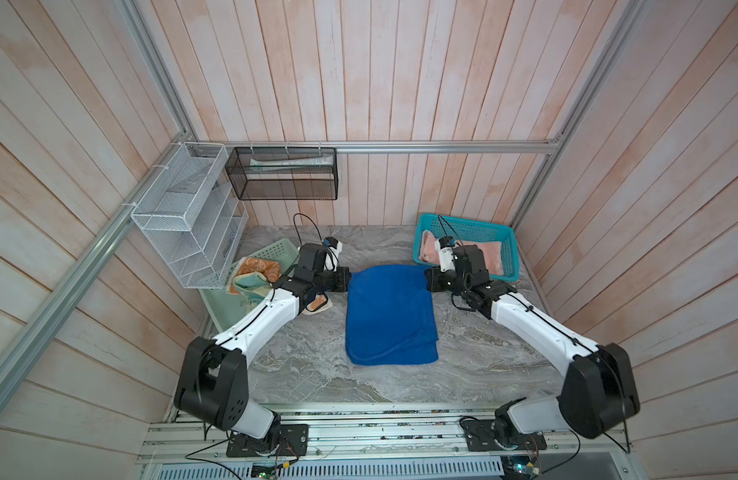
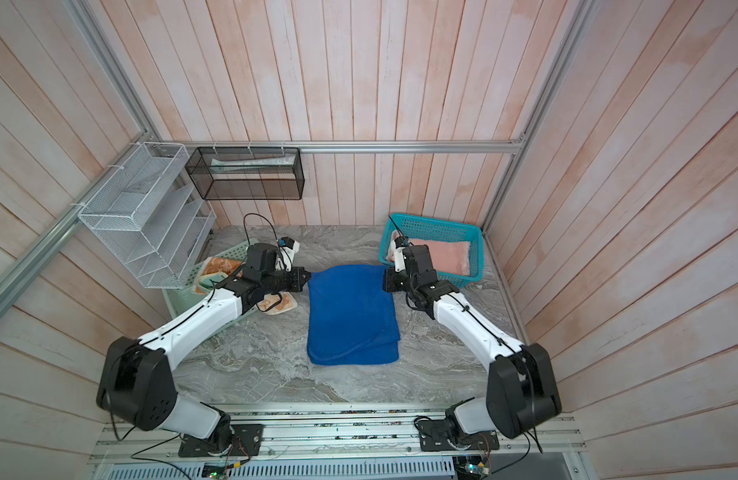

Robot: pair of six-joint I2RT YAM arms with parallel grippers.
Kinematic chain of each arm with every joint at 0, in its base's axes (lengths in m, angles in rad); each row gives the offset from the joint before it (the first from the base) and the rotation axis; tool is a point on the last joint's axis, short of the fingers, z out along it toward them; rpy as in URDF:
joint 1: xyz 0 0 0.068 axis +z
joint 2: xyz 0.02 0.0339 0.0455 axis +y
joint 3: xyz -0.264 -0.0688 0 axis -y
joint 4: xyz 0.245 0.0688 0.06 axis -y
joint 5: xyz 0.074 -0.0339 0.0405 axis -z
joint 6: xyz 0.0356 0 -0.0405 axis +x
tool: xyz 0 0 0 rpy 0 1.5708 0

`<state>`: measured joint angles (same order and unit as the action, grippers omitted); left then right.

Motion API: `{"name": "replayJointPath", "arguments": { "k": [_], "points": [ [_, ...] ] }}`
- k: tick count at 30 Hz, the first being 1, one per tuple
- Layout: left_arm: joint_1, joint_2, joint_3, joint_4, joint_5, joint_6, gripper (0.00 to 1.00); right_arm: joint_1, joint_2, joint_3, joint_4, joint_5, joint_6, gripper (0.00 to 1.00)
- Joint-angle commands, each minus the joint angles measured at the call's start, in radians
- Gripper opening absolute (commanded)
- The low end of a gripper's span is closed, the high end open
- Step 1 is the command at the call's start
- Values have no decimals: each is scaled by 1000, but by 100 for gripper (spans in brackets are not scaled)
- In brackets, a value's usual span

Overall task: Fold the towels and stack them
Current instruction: 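Move both grippers to the blue towel's far edge and grasp it, then lift the far edge with both grippers and fold it toward the robot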

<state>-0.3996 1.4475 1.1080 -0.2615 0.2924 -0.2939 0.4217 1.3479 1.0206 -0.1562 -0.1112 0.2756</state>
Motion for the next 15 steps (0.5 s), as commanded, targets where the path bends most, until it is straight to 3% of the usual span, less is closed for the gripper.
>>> {"name": "replayJointPath", "arguments": {
  "k": [1, 8, 15],
  "points": [
    [-45, -136, -22, -5, -66, 46, 0, 25, -140, -25, -69, 79, -6, 0],
    [-148, -384, -1, -55, -142, 14, 0, 78, -426, 15, -172, 160, -6, 0],
    [-284, -448, 110, -219, -200, -43, 0, 101, -545, 119, -351, 147, 29, 0]
  ]
}}
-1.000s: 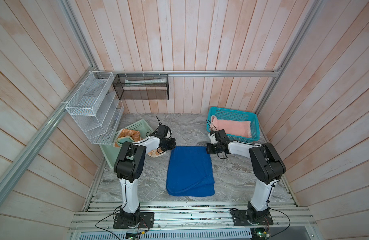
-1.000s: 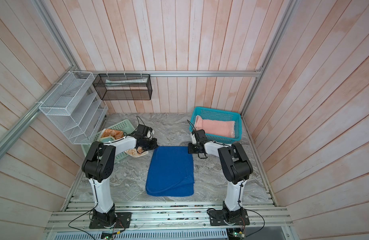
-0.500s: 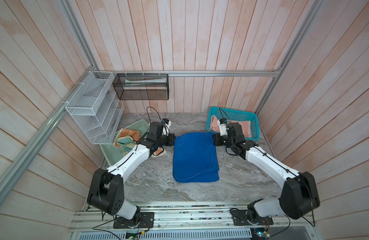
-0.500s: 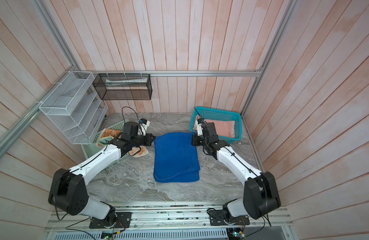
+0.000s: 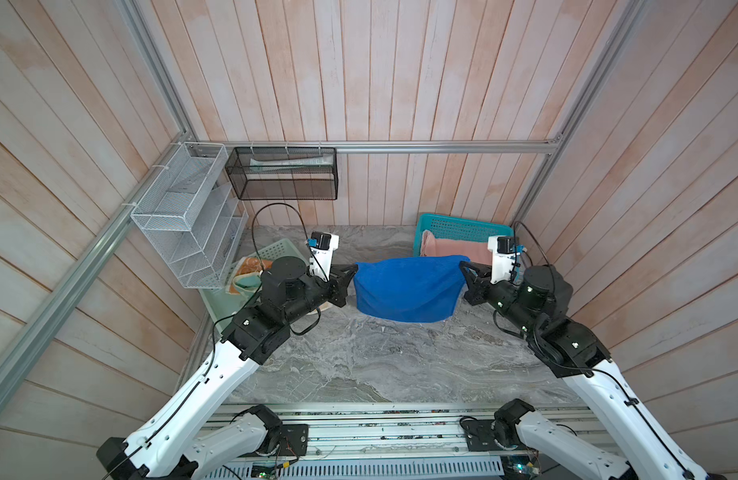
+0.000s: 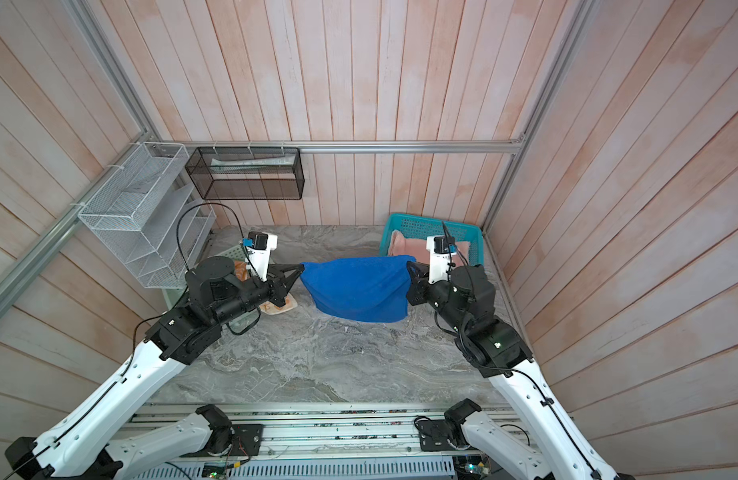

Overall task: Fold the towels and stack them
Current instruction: 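Lift the far edge with both grippers and fold it toward the robot, then lay the folded edge down onto the towel's near edge with both grippers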

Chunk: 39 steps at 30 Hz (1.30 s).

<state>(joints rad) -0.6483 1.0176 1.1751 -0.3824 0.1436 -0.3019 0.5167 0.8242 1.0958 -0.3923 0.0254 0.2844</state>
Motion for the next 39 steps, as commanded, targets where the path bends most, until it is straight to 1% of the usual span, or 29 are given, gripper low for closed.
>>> {"name": "replayJointPath", "arguments": {
  "k": [1, 5, 8, 10, 11, 13, 15, 18, 22, 24, 27, 29, 33, 37, 39],
  "points": [
    [-45, -23, 52, -114, -54, -48, 0, 6, -27, 52, -133, 4, 29, 0],
    [-52, -32, 67, -173, -61, -103, 0, 6, -23, 70, -185, -13, 51, 0],
    [-49, -12, 60, -191, -84, -121, 0, 3, 25, 66, -207, -4, 35, 0],
    [-22, 19, 51, -194, -82, -125, 0, -5, 71, 42, -195, 11, 15, 0],
    [9, 45, 42, -189, -61, -125, 0, -19, 105, 26, -177, 1, 3, 0],
    [100, 96, 10, -161, 19, -133, 0, -66, 175, -4, -126, -69, -13, 0],
    [197, 157, -35, -89, 128, -134, 0, -125, 262, -52, -32, -172, -26, 0],
    [302, 271, -70, 40, 225, -108, 0, -185, 420, -97, 125, -269, -51, 0],
    [389, 465, -37, 184, 311, -64, 0, -223, 656, -50, 268, -296, -99, 0],
    [419, 557, -13, 250, 348, -64, 0, -235, 776, 28, 265, -318, -141, 0],
    [436, 639, 2, 331, 376, -76, 0, -239, 892, 130, 212, -321, -164, 0],
    [435, 666, 3, 348, 379, -73, 0, -239, 908, 136, 211, -323, -170, 0],
    [436, 672, -42, 359, 384, -70, 0, -238, 875, 75, 222, -323, -171, 0],
    [435, 614, -163, 402, 399, -104, 0, -238, 796, -44, 239, -343, -145, 0],
    [426, 573, -249, 422, 395, -118, 0, -234, 752, -121, 254, -368, -122, 0]
  ]
}}
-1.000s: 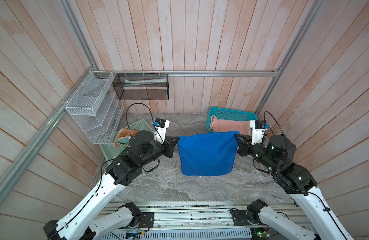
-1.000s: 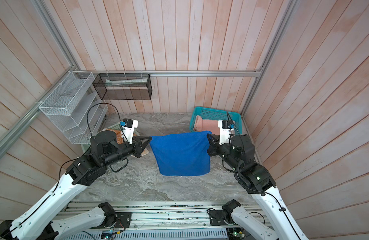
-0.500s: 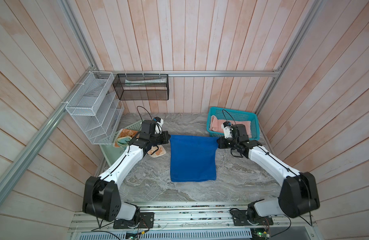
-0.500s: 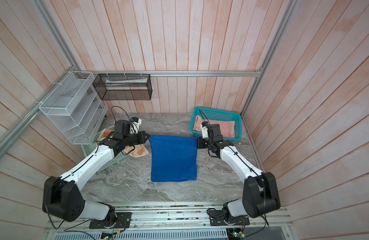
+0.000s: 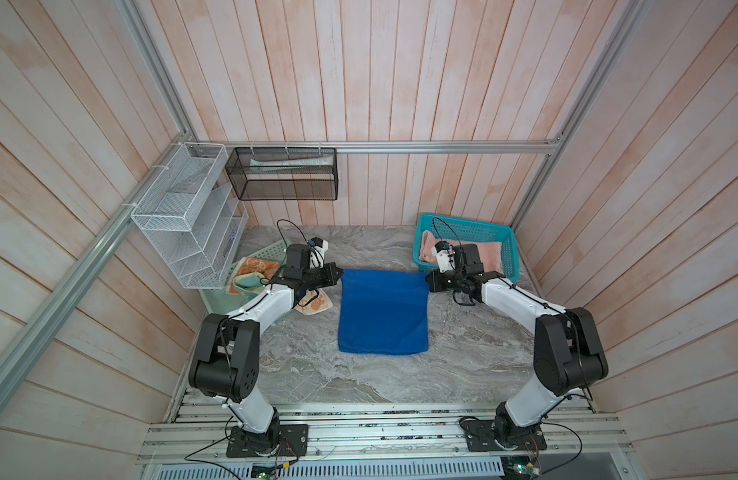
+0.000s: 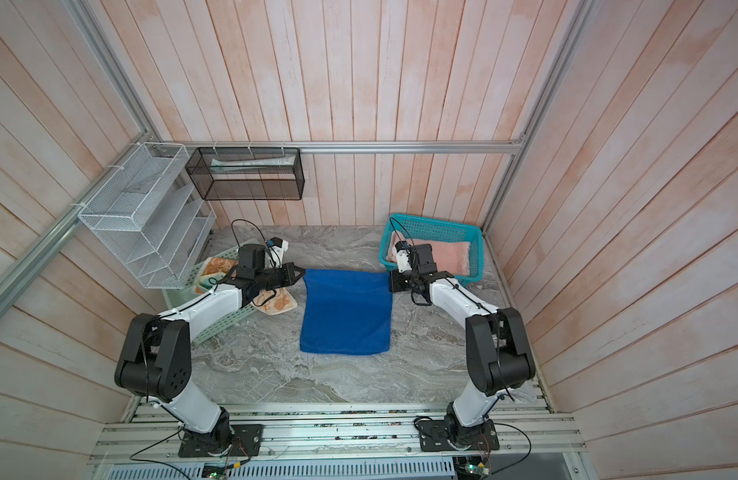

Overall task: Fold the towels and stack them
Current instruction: 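Lay the folded edge down onto the towel's near edge with both grippers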

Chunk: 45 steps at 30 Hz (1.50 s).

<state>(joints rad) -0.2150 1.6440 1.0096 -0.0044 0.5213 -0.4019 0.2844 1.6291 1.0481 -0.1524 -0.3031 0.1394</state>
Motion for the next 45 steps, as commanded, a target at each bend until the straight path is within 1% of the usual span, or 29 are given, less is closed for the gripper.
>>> {"name": "replayJointPath", "arguments": {
  "k": [1, 5, 6, 7, 8, 9, 10, 11, 12, 14, 16, 20, 25, 29, 31, 37, 39, 41, 42, 45],
  "points": [
    [-11, -72, -119, 50, 13, -25, 0, 2, -70, -105, 21, -46, 29, 0],
    [-28, -143, -282, 88, -3, -65, 0, 33, -143, -248, 47, -57, 75, 0],
    [-32, -161, -312, 86, -10, -70, 0, 41, -160, -272, 45, -61, 86, 3],
    [-32, -185, -340, 76, -17, -77, 3, 46, -181, -300, 37, -68, 100, 11],
    [-35, -213, -367, 62, -29, -82, 13, 47, -204, -321, 27, -76, 114, 20],
    [-34, -238, -390, 48, -42, -87, 22, 48, -228, -339, 11, -77, 129, 28],
    [-34, -275, -410, 30, -56, -90, 28, 48, -254, -353, -12, -73, 143, 34],
    [-34, -310, -424, 8, -74, -91, 33, 47, -279, -363, -37, -73, 151, 38],
    [-34, -337, -431, -8, -87, -91, 35, 47, -299, -368, -55, -70, 157, 40],
    [-34, -380, -438, -43, -113, -92, 37, 46, -335, -384, -77, -62, 186, 43],
    [-33, -385, -428, -69, -115, -88, 37, 44, -347, -393, -80, -61, 223, 43],
    [-34, -324, -385, -113, -105, -90, 37, 44, -302, -392, -51, -103, 268, 43],
    [-47, -213, -341, -105, -67, -102, 40, 45, -212, -369, -3, -145, 307, 43],
    [-76, -132, -299, -106, -50, -96, 40, 51, -165, -335, 5, -155, 297, 43],
    [-84, -104, -287, -114, -45, -104, 40, 53, -145, -318, -1, -162, 288, 41],
    [-93, -86, -303, -120, -60, -124, 41, 56, -113, -290, -17, -169, 272, 36],
    [-95, -83, -305, -120, -51, -124, 42, 56, -106, -286, -17, -173, 269, 33],
    [-96, -78, -304, -120, -37, -120, 40, 57, -103, -280, -17, -177, 265, 26],
    [-97, -79, -303, -120, -31, -118, 38, 57, -101, -277, -18, -178, 265, 22],
    [-98, -82, -296, -124, -15, -114, 22, 59, -107, -267, -26, -178, 259, 10]
  ]
}}
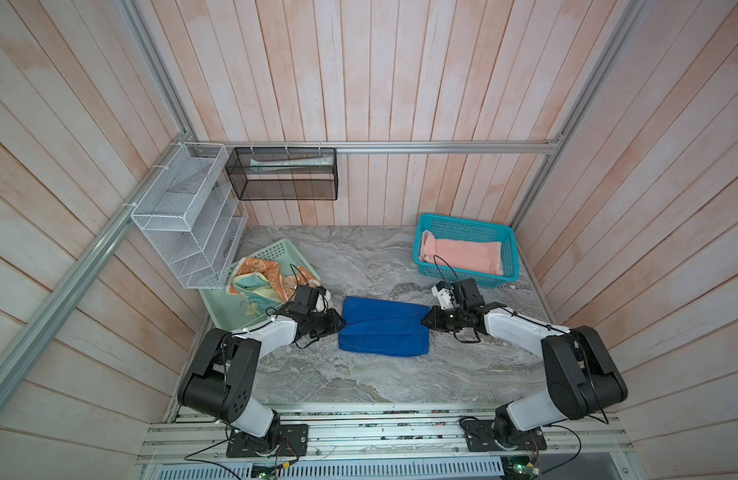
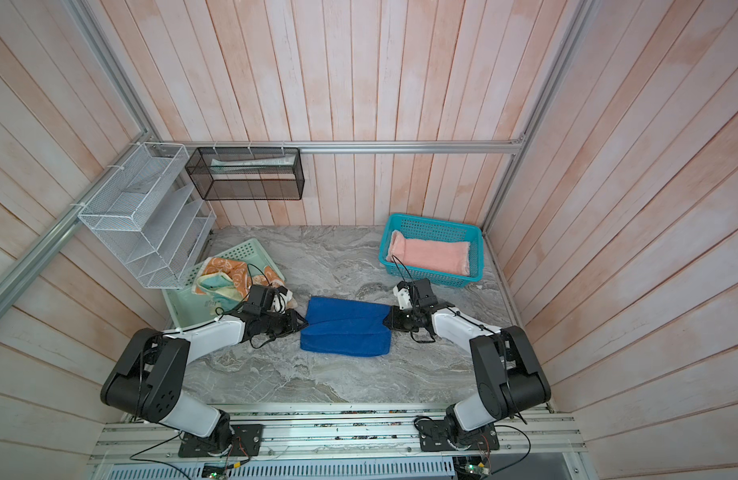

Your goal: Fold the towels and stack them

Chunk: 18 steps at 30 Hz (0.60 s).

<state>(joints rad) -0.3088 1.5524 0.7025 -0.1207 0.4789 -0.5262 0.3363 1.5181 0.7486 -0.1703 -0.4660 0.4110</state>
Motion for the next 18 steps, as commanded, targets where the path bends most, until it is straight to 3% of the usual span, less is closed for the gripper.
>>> {"name": "replayJointPath", "arguments": {
  "k": [1, 5, 18],
  "points": [
    [-4, 5, 14, -10, 31, 12, 17, 7, -1, 34, -12, -13, -14, 6],
    [-3, -18, 30, -36, 37, 30, 0, 6, -27, 39, -32, -5, -22, 0],
    [1, -148, 44, -172, 23, 74, 0, 7, -268, -56, -179, -6, 17, 0]
  ]
}}
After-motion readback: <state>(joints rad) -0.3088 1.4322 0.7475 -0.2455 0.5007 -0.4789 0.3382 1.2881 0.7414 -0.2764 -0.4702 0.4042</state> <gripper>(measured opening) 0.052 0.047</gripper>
